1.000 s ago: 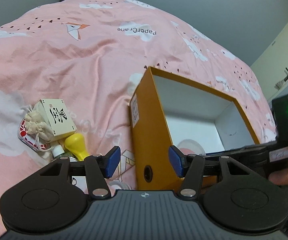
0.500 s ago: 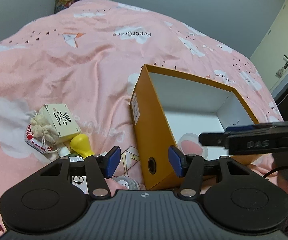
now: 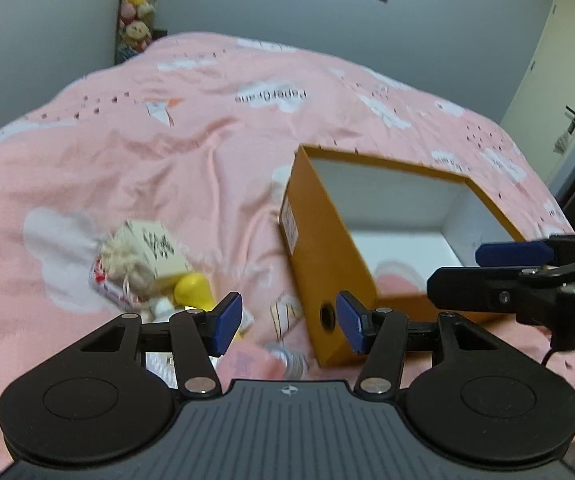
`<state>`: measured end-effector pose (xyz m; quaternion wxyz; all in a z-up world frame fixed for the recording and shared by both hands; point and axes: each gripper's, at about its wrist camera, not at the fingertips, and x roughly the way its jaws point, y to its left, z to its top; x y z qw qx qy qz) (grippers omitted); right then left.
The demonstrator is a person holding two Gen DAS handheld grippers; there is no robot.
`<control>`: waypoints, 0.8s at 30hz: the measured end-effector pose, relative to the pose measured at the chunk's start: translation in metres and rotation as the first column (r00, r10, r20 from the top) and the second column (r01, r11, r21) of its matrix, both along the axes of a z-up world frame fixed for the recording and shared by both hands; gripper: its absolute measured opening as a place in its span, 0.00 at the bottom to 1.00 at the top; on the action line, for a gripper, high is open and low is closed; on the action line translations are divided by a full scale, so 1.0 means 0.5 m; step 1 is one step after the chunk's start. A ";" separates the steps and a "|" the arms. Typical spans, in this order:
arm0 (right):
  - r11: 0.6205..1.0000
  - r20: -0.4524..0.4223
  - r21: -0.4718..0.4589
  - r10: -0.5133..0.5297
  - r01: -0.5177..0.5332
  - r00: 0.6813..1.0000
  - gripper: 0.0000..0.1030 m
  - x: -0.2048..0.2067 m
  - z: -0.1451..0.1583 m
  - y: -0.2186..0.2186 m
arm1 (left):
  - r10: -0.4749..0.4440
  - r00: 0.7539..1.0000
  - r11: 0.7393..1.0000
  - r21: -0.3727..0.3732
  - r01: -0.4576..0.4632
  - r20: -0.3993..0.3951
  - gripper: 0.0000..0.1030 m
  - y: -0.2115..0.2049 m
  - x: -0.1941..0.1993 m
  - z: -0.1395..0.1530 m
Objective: Organize rigid objects
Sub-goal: 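Move the left tool back to the items and grasp the pink bottle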
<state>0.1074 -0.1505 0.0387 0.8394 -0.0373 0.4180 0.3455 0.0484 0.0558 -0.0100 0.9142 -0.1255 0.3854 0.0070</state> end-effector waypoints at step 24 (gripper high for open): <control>0.980 -0.329 -0.173 0.034 -0.096 0.944 0.54 0.007 -0.188 0.109 | -0.102 0.975 0.993 0.031 0.110 -0.197 0.70 0.048 -0.023 -0.101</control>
